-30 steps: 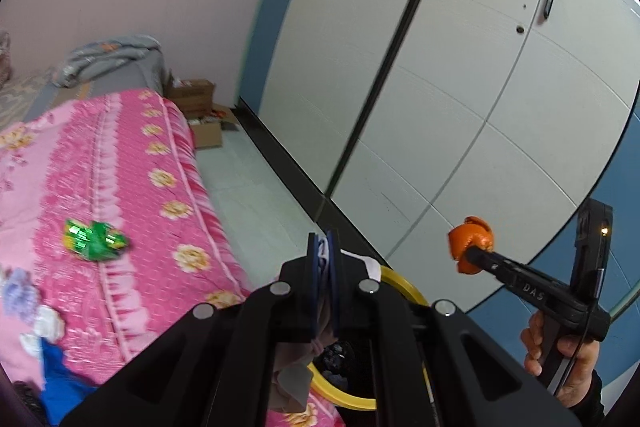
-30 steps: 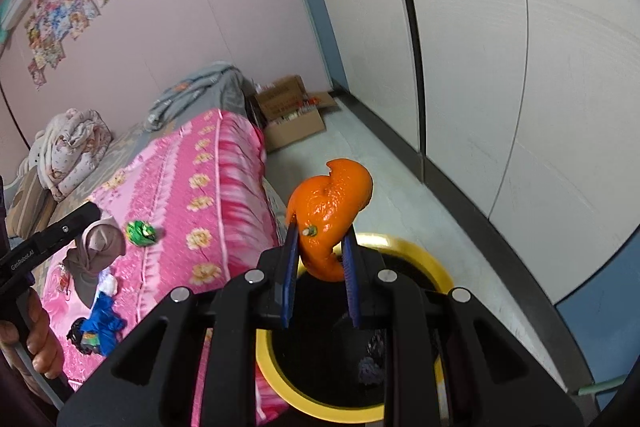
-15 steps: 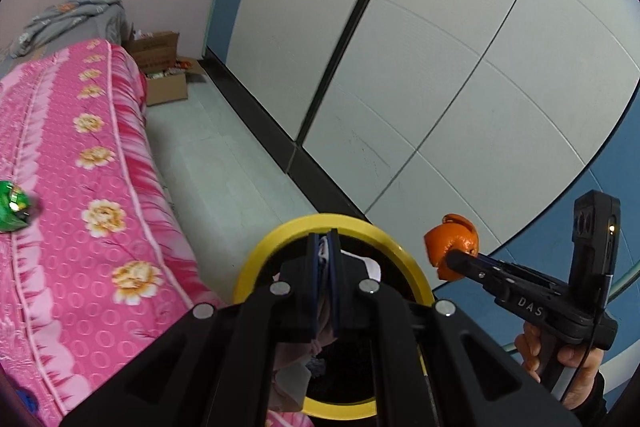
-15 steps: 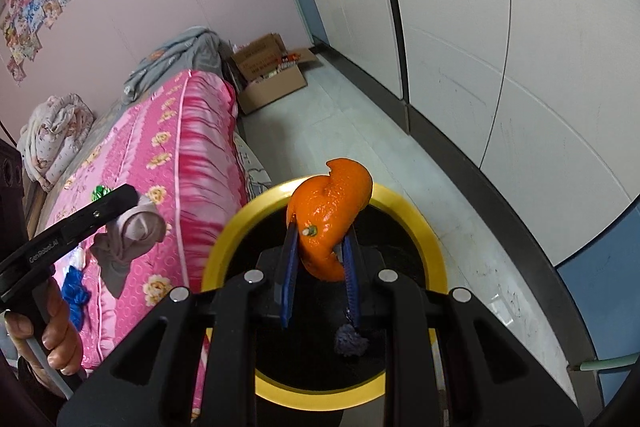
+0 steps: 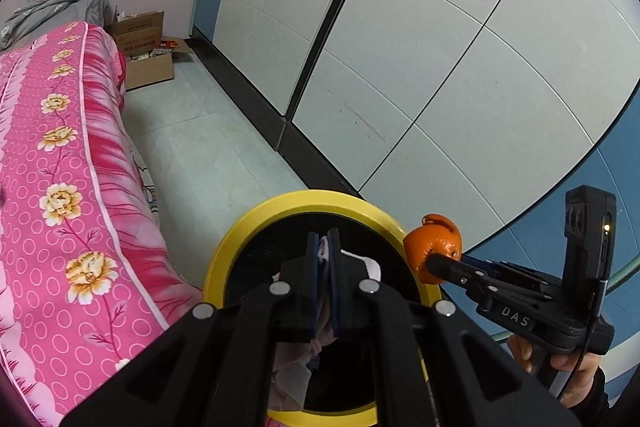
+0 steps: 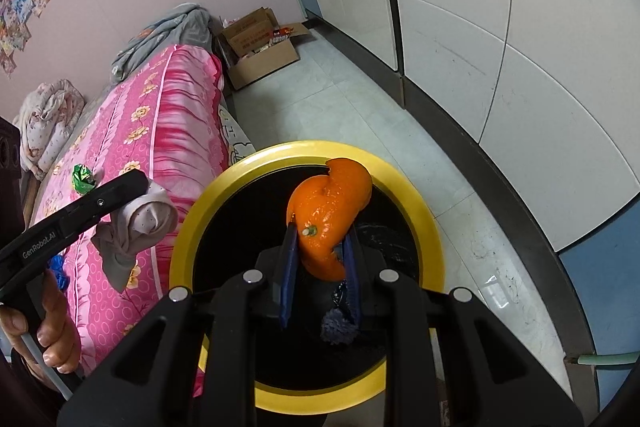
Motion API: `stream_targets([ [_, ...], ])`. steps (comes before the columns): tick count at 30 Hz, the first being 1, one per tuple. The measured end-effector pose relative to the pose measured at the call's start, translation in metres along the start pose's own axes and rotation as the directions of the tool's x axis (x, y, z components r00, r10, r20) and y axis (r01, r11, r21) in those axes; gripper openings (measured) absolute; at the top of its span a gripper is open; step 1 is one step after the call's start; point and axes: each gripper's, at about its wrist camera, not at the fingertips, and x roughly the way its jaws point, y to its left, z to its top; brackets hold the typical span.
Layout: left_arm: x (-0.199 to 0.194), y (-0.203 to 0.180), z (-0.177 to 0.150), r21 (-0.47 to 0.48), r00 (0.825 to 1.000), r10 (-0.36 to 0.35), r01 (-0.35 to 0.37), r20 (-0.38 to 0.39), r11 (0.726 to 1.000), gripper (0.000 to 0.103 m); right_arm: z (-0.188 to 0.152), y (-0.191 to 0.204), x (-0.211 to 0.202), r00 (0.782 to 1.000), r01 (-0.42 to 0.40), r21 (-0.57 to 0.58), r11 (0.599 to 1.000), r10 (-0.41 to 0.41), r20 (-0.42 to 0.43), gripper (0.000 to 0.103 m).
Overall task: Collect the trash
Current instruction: 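Open both tools to drop the orange and sock into the bin, then move both tools back over the bed toward the black bag and blue glove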
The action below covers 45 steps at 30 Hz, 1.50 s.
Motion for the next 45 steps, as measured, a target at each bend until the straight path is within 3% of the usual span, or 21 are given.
stream_targets([
  [11,0.000,-0.004,0.003,0.007,1.000,-0.018,0.018,0.008,1.000,0.005,-0.001,-0.003,-0.004,1.000,0.004,0.009,1.000,-0.005,0.011,0.025],
  [14,-0.003,-0.002,0.004,0.003,1.000,-0.013,0.013,0.017,1.000,0.018,-0.001,-0.005,-0.008,1.000,0.009,0.015,1.000,-0.009,0.017,0.030],
  [16,-0.006,-0.001,0.004,0.000,1.000,-0.002,0.002,0.025,1.000,0.034,-0.001,-0.006,-0.011,1.000,0.011,0.017,1.000,-0.011,0.024,0.035],
  [19,-0.015,0.002,0.003,-0.019,0.999,0.001,0.000,0.045,1.000,0.051,-0.003,-0.007,-0.017,0.999,0.020,0.019,1.000,-0.021,0.039,0.044],
  [24,-0.040,0.008,-0.002,-0.015,0.995,0.051,-0.049,0.086,0.999,0.070,-0.003,-0.005,-0.023,0.999,0.017,0.025,1.000,-0.019,0.051,0.055],
  [28,-0.066,0.016,-0.009,-0.019,0.990,0.080,-0.079,0.119,0.997,0.079,-0.003,0.002,-0.030,0.998,0.010,0.023,1.000,-0.011,0.064,0.057],
  [37,-0.140,0.054,-0.029,-0.069,0.965,0.170,-0.159,0.199,0.985,0.083,-0.002,0.046,-0.053,0.993,-0.049,-0.042,0.998,0.053,0.104,0.064],
  [45,-0.204,0.094,-0.048,-0.127,0.931,0.267,-0.242,0.250,0.962,0.084,0.000,0.116,-0.069,0.977,-0.161,-0.150,0.976,0.179,0.116,0.075],
])
